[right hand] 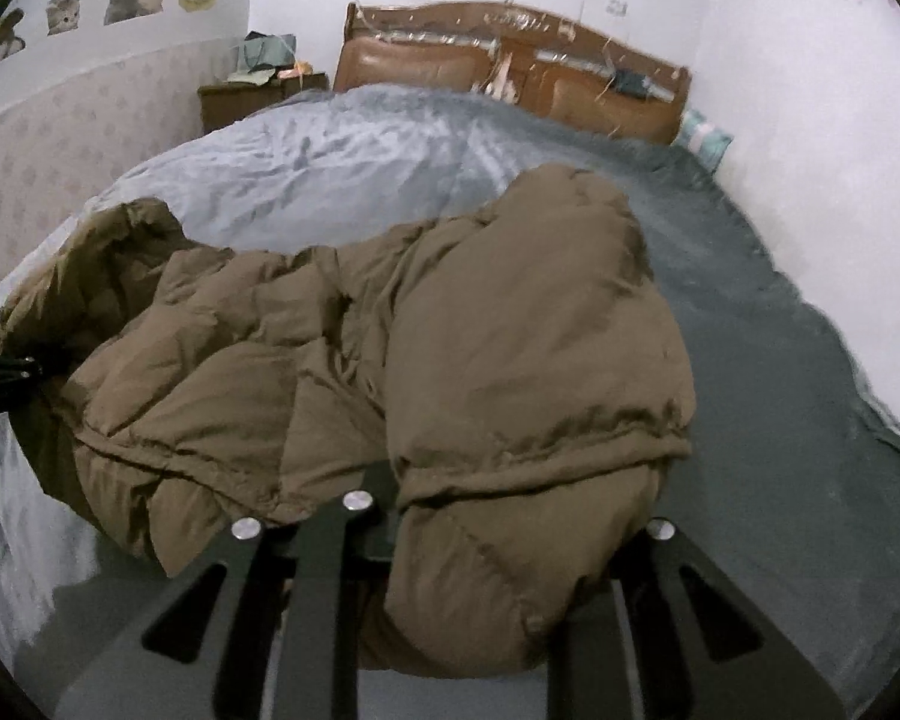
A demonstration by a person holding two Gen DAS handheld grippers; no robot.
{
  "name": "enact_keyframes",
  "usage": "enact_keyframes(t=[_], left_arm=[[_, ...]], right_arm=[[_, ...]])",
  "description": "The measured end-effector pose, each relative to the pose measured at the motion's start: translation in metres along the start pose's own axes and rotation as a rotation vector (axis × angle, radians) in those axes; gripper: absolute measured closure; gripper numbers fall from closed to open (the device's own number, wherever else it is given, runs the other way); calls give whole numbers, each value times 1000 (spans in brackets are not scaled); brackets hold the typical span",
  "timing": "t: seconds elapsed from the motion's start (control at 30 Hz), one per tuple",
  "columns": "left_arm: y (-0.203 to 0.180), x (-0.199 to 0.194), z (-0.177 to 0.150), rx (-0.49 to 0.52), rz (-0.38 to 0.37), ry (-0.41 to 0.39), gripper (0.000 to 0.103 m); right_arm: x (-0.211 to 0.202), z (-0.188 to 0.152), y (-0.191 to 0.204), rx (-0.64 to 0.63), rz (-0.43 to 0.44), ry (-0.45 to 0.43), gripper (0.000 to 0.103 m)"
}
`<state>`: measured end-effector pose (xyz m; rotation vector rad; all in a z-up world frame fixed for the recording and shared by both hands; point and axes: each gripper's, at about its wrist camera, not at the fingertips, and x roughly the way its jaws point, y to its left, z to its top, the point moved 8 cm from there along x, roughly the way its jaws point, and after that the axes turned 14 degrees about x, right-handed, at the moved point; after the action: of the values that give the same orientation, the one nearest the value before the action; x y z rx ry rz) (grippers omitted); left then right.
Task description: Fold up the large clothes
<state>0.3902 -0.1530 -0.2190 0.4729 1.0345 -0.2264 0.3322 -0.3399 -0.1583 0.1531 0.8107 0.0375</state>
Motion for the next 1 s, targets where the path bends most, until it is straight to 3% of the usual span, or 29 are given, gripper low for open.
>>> enact_keyframes(t=[0.23,0.4,0.67,0.8,1.0], left_arm=[[-64,-39,-19,17,-56,-73,86],[-102,-59,-29,19,-85,-98,86],[-91,-12,-42,-43,-84,-44,83],[-94,-13,-61,-20,-49,-33,79],[-96,-7,-59,-25,-51,-24,75]], right_arm=[[-56,-45,-53,24,-89,-22,84],[-65,-80,-93,75,-152,2,84],[-48,-109,-98,69,-186,25,83],[-39,-114,-102,78,-178,47,80],[-28,-116,-101,68,-181,60,76]])
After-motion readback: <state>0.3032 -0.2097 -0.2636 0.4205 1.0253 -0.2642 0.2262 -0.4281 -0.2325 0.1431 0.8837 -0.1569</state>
